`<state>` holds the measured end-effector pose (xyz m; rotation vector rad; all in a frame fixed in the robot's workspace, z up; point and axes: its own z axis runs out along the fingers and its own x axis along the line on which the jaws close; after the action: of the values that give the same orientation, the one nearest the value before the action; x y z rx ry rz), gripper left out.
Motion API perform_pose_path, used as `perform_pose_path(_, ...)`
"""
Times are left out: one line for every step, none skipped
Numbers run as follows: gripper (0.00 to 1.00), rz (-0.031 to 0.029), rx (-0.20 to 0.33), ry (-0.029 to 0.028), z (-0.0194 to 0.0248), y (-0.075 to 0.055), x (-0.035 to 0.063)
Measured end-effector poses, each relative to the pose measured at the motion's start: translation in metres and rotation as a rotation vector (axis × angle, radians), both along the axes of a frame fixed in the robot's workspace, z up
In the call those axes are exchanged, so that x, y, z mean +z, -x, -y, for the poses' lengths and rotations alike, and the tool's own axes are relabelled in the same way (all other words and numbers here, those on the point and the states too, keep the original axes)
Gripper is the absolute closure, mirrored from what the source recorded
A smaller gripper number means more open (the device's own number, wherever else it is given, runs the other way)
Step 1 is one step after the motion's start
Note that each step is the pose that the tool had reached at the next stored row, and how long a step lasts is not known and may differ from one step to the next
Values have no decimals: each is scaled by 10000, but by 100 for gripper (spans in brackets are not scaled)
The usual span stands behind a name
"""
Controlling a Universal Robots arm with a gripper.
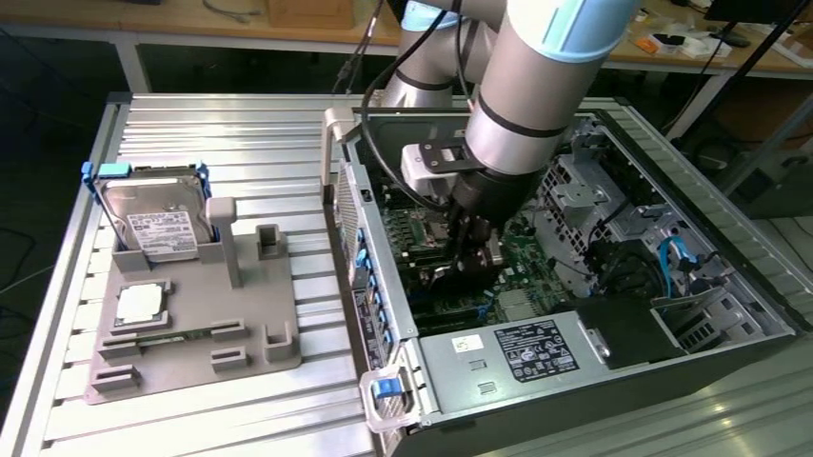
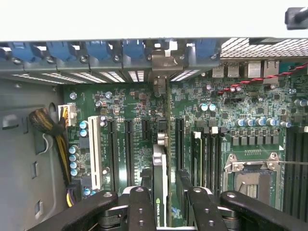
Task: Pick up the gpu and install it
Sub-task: 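Insert the gpu into the slot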
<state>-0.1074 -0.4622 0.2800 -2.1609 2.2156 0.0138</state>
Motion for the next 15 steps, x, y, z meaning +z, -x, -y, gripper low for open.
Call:
perform_pose_path(66,9,0,-1,0,0,11)
perform_pose_path(66,14,0,-1,0,1,20)
perform_pose_path(66,21,0,0,0,3,27)
perform_pose_path(66,27,0,-1,-1,4,38)
perform_pose_path(66,34,0,0,-2,5,50)
perform_pose_path(66,41,1,0,-2,5,59)
perform_pose_path(66,45,2,-3,-2,5,63)
perform_pose_path(67,47,1,-5,-2,5,64)
perform_pose_path(67,47,0,-6,-3,5,64)
perform_pose_path(74,47,1,-6,-3,5,64)
perform_pose_path(74,46,1,-4,-3,5,65)
perform_pose_path(80,46,0,-4,-3,5,65)
perform_pose_path(86,46,1,-4,-2,5,65)
perform_pose_path(89,46,0,-4,-3,5,65)
perform_pose_path(89,46,0,-3,-2,5,65)
